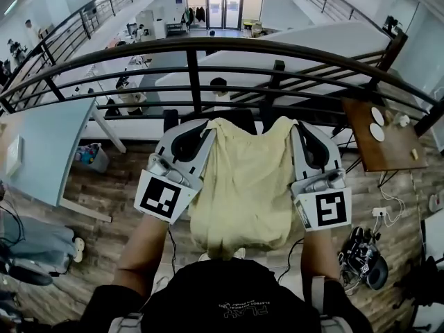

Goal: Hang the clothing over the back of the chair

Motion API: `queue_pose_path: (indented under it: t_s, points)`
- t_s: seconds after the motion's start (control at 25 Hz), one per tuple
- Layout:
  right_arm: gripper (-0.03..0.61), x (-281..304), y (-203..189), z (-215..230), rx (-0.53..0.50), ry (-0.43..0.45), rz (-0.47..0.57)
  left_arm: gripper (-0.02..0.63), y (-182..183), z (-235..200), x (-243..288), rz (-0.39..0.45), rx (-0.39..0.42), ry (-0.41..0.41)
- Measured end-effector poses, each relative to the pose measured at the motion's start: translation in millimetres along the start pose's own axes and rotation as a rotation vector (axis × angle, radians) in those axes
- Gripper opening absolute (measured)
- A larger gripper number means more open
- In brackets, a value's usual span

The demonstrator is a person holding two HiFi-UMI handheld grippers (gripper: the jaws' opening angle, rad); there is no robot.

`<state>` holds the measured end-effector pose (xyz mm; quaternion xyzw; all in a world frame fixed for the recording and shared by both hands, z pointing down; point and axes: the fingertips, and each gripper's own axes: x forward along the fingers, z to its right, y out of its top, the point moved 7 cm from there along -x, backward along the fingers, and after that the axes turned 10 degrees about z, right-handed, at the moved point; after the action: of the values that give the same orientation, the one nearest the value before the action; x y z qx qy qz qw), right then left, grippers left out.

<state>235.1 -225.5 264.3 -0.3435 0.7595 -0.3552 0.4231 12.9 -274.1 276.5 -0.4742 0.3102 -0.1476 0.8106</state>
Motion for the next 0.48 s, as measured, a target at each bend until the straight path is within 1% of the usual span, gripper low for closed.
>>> queue_pose_path:
  t_s: [0.2,0.32,0.48]
  points:
    - [0.021,10,-15,8,-0.004,0.043,-0.010,0.025,-10,-7,6,-0.060,0.019,0.012]
    - [0.021,13,-27,13,0.013,0.053,-0.009,0.026,-16,-11,9,-0.086,0.036,0.014]
    - [0.021,17,-43,15,0.032,0.065,-0.034,0.026,-34,-15,8,-0.131,0.019,0.046]
